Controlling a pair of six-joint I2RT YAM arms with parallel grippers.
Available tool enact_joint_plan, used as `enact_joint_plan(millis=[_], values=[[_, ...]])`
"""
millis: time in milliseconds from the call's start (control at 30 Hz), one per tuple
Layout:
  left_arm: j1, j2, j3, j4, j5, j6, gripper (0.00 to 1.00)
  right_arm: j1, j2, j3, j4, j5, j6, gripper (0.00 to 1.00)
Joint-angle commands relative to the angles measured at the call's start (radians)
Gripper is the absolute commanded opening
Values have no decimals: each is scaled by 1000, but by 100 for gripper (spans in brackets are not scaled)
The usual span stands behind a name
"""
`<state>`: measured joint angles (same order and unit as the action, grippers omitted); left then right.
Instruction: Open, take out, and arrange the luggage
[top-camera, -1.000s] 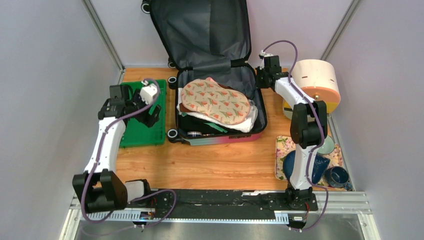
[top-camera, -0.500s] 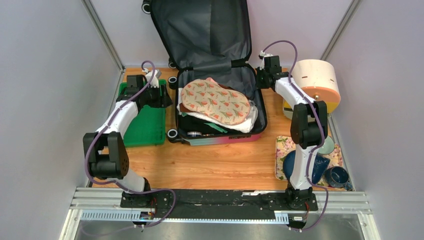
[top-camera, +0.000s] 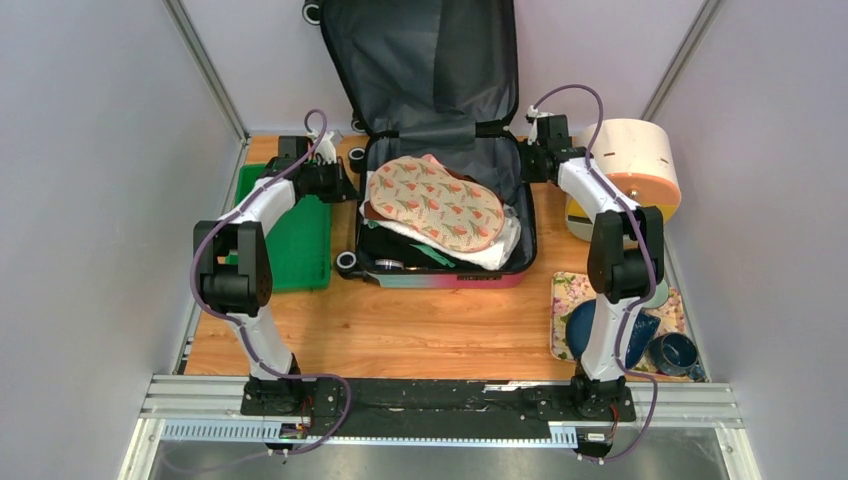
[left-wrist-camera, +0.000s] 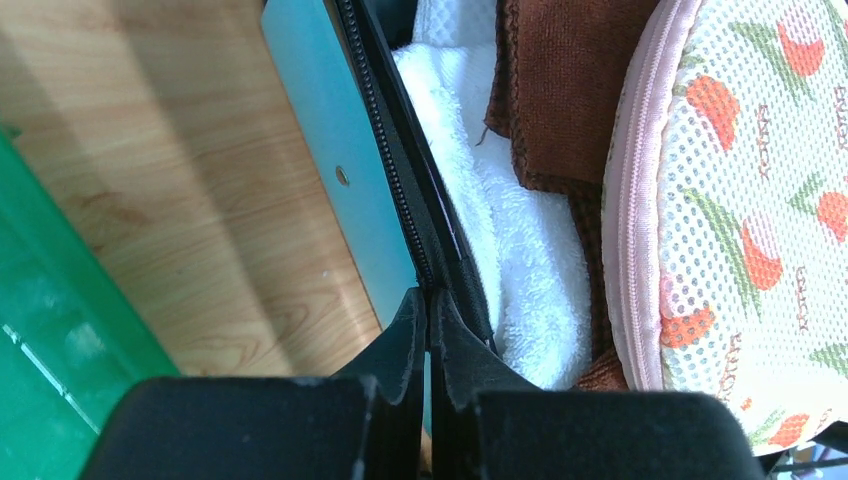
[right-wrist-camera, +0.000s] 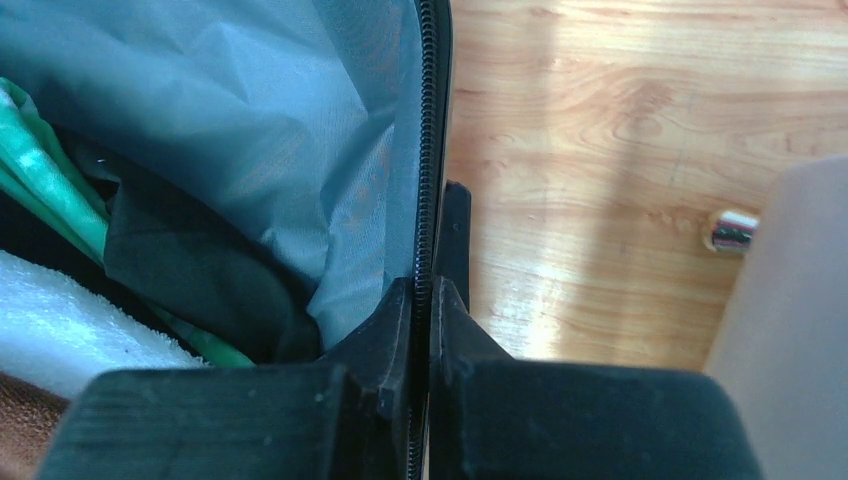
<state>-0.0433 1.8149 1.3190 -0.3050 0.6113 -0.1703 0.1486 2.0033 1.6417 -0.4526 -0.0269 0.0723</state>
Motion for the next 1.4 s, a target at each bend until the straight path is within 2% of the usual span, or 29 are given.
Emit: enact_joint_plan(millis=[0,67,100,167,200,233,267,300,333,367,400,433,467,500,533,567,600,633,733,800,867,900,967,1000,1033,1133,1167,1367], values=[[-29,87,120,144,-8,11,0,-37,-75,-3,-57,25,-52,0],[-29,101,149,136,-16,14,0,-37,-69,13,-58,25,-57,0],[-27,98,151,124,-21,21,4,-37,-66,20,-58,25,-65,0],[-21,80,132,109,-28,46,27,-37,-58,52,-70,13,-69,3],[-15,43,120,98,-39,46,46,-38,-58,64,-78,-4,-69,7],[6,22,91,93,-42,37,53,-37,-61,73,-83,-14,-68,12],[20,-1,77,90,-42,37,56,-37,-63,92,-95,-24,-98,24],[37,-50,69,64,-32,44,61,-37,-66,99,-101,-43,-104,32],[80,-74,66,37,-16,93,62,-37,-73,104,-107,-48,-118,39],[101,-98,72,3,-4,130,63,-37,-89,106,-116,-53,-123,50],[121,-139,80,-93,28,170,66,-37,-100,104,-120,-67,-134,55],[163,-156,106,-158,51,327,67,-37,-109,101,-123,-74,-141,58],[181,-169,124,-234,76,419,67,-37,-119,96,-126,-79,-152,64],[195,-181,146,-419,83,530,69,-38,-145,89,-127,-96,-158,66],[212,-184,164,-509,64,742,70,-37,-156,84,-132,-103,-161,70],[217,-186,161,-585,36,838,71,-37,-169,79,-136,-116,-167,75],[223,-190,149,-696,-51,921,71,-37,-188,75,-138,-128,-170,77],[233,-196,97,-724,-88,1019,71,-38,-201,66,-143,-160,-175,80],[293,-232,-7,-772,-107,1089,71,-34,-239,56,-164,-217,-187,82],[303,-259,-36,-767,-85,1053,71,-27,-258,55,-189,-240,-200,82],[303,-287,-63,-734,-17,855,71,-23,-291,41,-202,-249,-206,82],[301,-299,-79,-645,-1,675,71,-21,-302,32,-204,-257,-212,82],[292,-339,-145,-516,-2,483,71,-18,-333,3,-204,-257,-213,82],[269,-351,-167,-388,-31,342,71,-14,-339,-8,-204,-254,-213,82],[251,-359,-202,-331,-74,294,72,-14,-347,-14,-204,-252,-213,82],[175,-342,-210,-189,-227,204,73,-12,-362,-33,-208,-246,-210,81],[155,-283,-187,-201,-301,204,73,-12,-365,-34,-210,-245,-209,81],[73,-12,17,-241,-439,233,68,-12,-388,-34,-228,-240,-216,81]])
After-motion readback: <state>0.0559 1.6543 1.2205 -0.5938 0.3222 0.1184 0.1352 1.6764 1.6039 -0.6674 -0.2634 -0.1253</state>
